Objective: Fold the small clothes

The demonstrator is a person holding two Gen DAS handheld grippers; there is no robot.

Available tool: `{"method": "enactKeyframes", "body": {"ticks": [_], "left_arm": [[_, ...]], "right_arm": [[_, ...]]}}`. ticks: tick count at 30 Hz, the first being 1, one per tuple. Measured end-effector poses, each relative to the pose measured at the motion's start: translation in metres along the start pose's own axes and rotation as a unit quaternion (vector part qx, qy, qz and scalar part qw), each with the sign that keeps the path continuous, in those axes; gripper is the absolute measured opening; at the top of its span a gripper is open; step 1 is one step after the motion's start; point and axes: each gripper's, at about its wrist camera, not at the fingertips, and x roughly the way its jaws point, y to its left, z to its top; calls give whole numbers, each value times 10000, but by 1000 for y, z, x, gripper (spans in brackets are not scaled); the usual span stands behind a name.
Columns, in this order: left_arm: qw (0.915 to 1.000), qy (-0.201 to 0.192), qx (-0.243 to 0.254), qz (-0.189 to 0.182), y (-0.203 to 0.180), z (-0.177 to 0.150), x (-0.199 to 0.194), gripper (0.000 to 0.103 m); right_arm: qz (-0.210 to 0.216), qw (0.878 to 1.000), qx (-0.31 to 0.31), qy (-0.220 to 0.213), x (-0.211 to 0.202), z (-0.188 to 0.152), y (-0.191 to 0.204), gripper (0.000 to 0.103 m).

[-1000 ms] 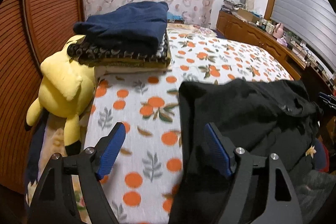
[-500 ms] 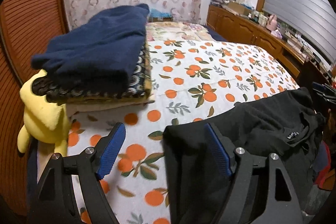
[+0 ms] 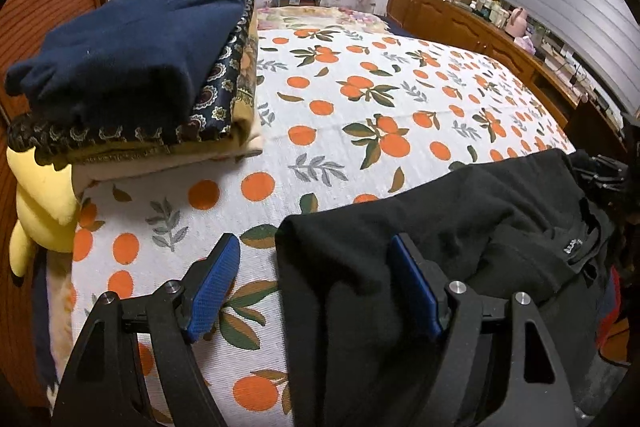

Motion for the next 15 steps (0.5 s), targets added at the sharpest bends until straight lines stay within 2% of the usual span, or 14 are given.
{"method": "enactKeyframes", "body": {"ticks": [3,5,6,7,8,10,11,15], "left_arm": [[9997,44,-90,-217,2,0,-1,63],[9993,80,-21,-375,-2,-1,-3,45],[9991,87,28,-406,-5,-2,-4,41],[9989,103,104,-445,-9,-2,-5,33],[9986,119,183,-479,-13,-3,-6,24],[9978,173,367,-516,-23,-4,-9,13],[9976,159,454,-492,-27,-4,-11,12],[9961,-143,582,-644,-35,-1,-38,11]], "right_arm": [[-33,10000,22,54,2,5,1,66],[-37,10000,-23,18,4,5,5,66],[-34,10000,-27,-3,4,4,6,66],[-1,10000,-24,-13,2,2,7,60],[81,10000,-51,-26,2,1,9,47],[207,9996,-195,-23,1,-1,16,29],[229,9994,-268,14,0,-2,21,20],[272,9987,-422,17,-12,-5,35,15]]}}
